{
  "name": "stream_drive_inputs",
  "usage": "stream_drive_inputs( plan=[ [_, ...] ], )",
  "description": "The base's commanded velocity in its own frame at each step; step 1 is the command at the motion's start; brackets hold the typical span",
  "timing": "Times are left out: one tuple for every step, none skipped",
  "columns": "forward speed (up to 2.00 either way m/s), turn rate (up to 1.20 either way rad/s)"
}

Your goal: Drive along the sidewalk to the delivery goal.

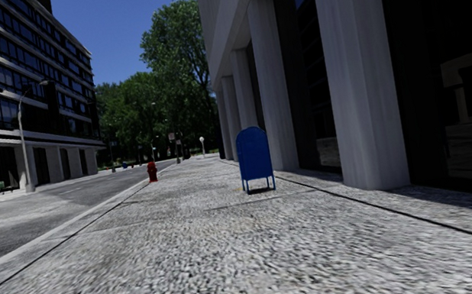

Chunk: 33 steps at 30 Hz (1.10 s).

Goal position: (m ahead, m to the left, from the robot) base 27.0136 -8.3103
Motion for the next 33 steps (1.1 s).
stream_drive_inputs(
  plan=[
    [1.64, 0.60],
    [2.00, 0.00],
    [2.00, 0.00],
    [2.00, 0.00],
    [2.00, 0.00],
    [2.00, 0.00],
    [2.00, 0.00],
    [2.00, 0.00],
    [2.00, 0.00],
    [2.00, 0.00],
    [2.00, 0.00],
    [2.00, 0.00],
    [2.00, 0.00],
    [2.00, 0.00],
    [2.00, 0.00],
    [2.00, 0.00],
    [2.00, 0.00],
    [2.00, 0.00],
    [2.00, 0.00],
    [2.00, 0.00],
    [2.00, 0.00],
    [2.00, 0.00],
    [2.00, 0.00],
    [2.00, 0.00],
    [2.00, 0.00],
    [2.00, 0.00],
    [2.00, 0.00],
    [2.00, 0.00],
    [2.00, 0.00],
    [2.00, 0.00],
    [2.00, 0.00],
    [2.00, 0.00],
    [2.00, 0.00]
  ],
)
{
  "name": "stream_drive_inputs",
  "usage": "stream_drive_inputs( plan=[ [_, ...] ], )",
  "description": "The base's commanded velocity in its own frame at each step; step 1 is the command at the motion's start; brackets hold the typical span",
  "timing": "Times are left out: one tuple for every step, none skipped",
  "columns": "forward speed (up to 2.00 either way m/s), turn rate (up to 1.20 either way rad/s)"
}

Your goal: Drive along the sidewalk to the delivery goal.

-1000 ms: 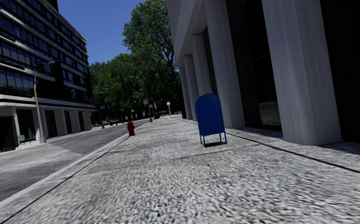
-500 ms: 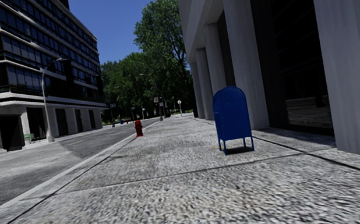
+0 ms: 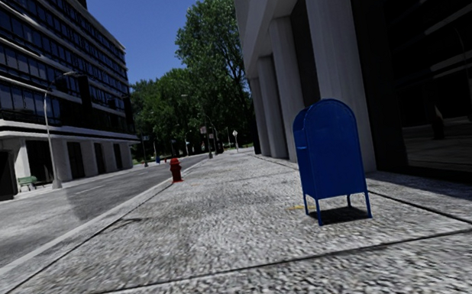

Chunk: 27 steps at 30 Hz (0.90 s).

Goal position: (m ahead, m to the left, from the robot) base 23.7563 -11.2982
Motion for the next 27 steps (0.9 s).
stream_drive_inputs(
  plan=[
    [2.00, 0.00],
    [2.00, 0.00],
    [2.00, 0.00],
    [2.00, 0.00],
    [2.00, 0.00],
    [2.00, 0.00],
    [2.00, 0.00],
    [2.00, 0.00],
    [2.00, 0.00],
    [2.00, 0.00],
    [2.00, 0.00],
    [2.00, 0.00],
    [2.00, 0.00],
    [2.00, 0.00],
    [2.00, 0.00],
    [2.00, 0.00],
    [2.00, 0.00],
    [2.00, 0.00],
    [2.00, 0.00],
    [2.00, 0.00],
    [2.00, 0.00],
    [2.00, 0.00],
    [2.00, 0.00],
    [2.00, 0.00],
    [2.00, 0.00],
    [2.00, 0.00],
    [2.00, 0.00]
  ],
)
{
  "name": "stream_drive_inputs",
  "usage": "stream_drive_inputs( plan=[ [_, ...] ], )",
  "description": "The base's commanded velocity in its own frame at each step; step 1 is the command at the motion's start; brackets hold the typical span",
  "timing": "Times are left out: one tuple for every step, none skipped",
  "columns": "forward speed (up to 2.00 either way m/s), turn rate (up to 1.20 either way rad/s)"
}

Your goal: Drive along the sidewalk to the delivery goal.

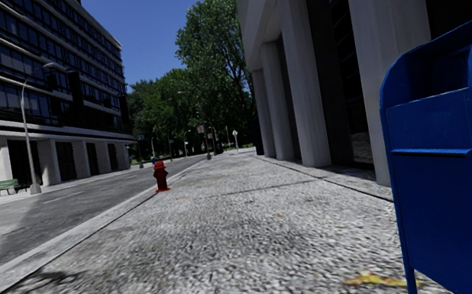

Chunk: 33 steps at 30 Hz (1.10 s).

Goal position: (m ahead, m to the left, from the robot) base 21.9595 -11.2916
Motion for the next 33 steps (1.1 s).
stream_drive_inputs(
  plan=[
    [2.00, 0.00],
    [2.00, 0.00],
    [2.00, 0.00],
    [2.00, 0.00],
    [2.00, 0.00],
    [2.00, 0.00],
    [2.00, 0.00],
    [2.00, 0.00],
    [2.00, 0.00],
    [2.00, 0.00],
    [2.00, 0.00],
    [2.00, 0.00],
    [2.00, 0.00],
    [2.00, 0.00],
    [2.00, 0.00],
    [2.00, 0.00],
    [2.00, 0.00],
    [2.00, 0.00],
    [2.00, 0.00],
    [2.00, 0.00],
    [2.00, 0.00],
    [2.00, 0.00],
    [2.00, 0.00],
    [2.00, 0.00],
    [2.00, 0.00],
    [2.00, 0.00],
    [2.00, 0.00],
    [2.00, 0.00],
    [2.00, 0.00],
    [2.00, 0.00],
    [2.00, 0.00],
    [2.00, 0.00],
    [2.00, 0.00]
  ],
)
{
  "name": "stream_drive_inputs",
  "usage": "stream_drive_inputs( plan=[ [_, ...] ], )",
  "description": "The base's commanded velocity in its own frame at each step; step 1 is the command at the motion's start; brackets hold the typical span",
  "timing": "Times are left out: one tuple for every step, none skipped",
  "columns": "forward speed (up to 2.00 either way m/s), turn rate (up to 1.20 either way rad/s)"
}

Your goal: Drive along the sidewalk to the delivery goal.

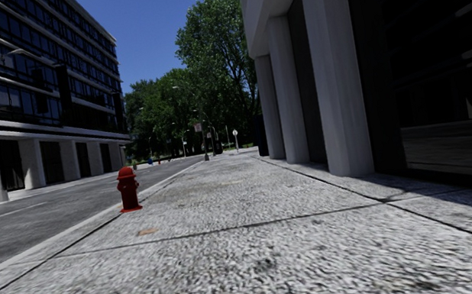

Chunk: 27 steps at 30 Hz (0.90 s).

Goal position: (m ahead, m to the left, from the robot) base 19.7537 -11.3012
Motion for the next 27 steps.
stream_drive_inputs(
  plan=[
    [2.00, 0.00],
    [2.00, 0.00],
    [2.00, 0.00],
    [2.00, 0.00],
    [2.00, 0.00],
    [2.00, 0.00],
    [2.00, 0.00],
    [2.00, 0.00],
    [2.00, 0.00],
    [2.00, 0.00],
    [2.00, 0.00],
    [2.00, 0.00],
    [2.00, 0.00],
    [2.00, 0.00],
    [2.00, 0.00],
    [2.00, 0.00],
    [2.00, 0.00],
    [2.00, 0.00],
    [2.00, 0.00],
    [2.00, 0.00],
    [2.00, 0.00],
    [2.00, 0.00],
    [2.00, 0.00],
    [2.00, 0.00],
    [2.00, 0.00],
    [2.00, 0.00],
    [2.00, 0.00]
  ],
)
